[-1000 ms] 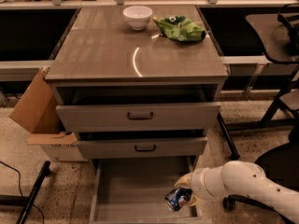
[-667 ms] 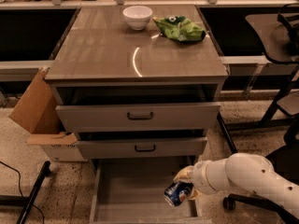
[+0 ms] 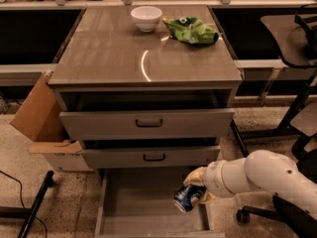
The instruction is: Pick pepsi can from bottom drawer and place on counter
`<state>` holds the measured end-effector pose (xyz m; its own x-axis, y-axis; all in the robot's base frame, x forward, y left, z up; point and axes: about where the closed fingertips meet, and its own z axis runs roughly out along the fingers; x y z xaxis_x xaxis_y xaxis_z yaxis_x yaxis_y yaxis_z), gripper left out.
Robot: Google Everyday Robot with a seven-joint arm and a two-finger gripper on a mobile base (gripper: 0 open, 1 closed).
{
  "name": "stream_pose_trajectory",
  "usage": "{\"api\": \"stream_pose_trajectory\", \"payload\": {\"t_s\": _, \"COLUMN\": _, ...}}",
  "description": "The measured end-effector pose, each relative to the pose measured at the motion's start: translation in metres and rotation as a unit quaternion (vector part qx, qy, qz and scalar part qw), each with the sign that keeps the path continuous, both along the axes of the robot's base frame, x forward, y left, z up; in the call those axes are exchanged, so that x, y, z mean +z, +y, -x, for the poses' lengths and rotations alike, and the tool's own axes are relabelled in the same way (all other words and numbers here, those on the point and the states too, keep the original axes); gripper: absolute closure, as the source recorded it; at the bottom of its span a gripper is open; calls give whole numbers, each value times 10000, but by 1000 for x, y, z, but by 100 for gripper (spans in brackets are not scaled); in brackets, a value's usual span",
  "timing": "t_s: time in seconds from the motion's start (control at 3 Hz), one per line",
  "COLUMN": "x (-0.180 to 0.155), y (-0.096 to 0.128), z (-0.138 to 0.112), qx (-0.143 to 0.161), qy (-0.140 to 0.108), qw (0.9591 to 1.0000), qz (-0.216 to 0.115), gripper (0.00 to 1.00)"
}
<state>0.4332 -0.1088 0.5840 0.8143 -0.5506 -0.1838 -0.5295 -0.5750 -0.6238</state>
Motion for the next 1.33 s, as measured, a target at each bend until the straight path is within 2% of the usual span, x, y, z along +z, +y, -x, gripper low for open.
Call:
{"api": "stream_pose_trajectory", "payload": {"t_s": 0.33, "x": 36, "y": -14, "z": -8, "qx": 10, "qy": -268, "qw": 9995, "qz": -156, "gripper": 100}}
{"api": "stream_pose_trajectory", "payload": {"t_s": 0.67, "x": 108, "y": -38, "z": -20, "qx": 24, "qy": -793, "qw": 9965, "qz": -279, "gripper": 100}}
{"api": "stream_pose_trajectory", "payload": {"t_s": 1.0, "x": 188, "y": -57, "z": -40, "qx": 7, "qy": -1358, "qw": 9900, "qz": -395, "gripper": 100}}
{"api": "stream_pose_trajectory", "payload": {"t_s": 1.33, "x": 196, "y": -56, "z": -51, "qx": 27, "qy": -1404, "qw": 9891, "qz": -449, "gripper": 100}}
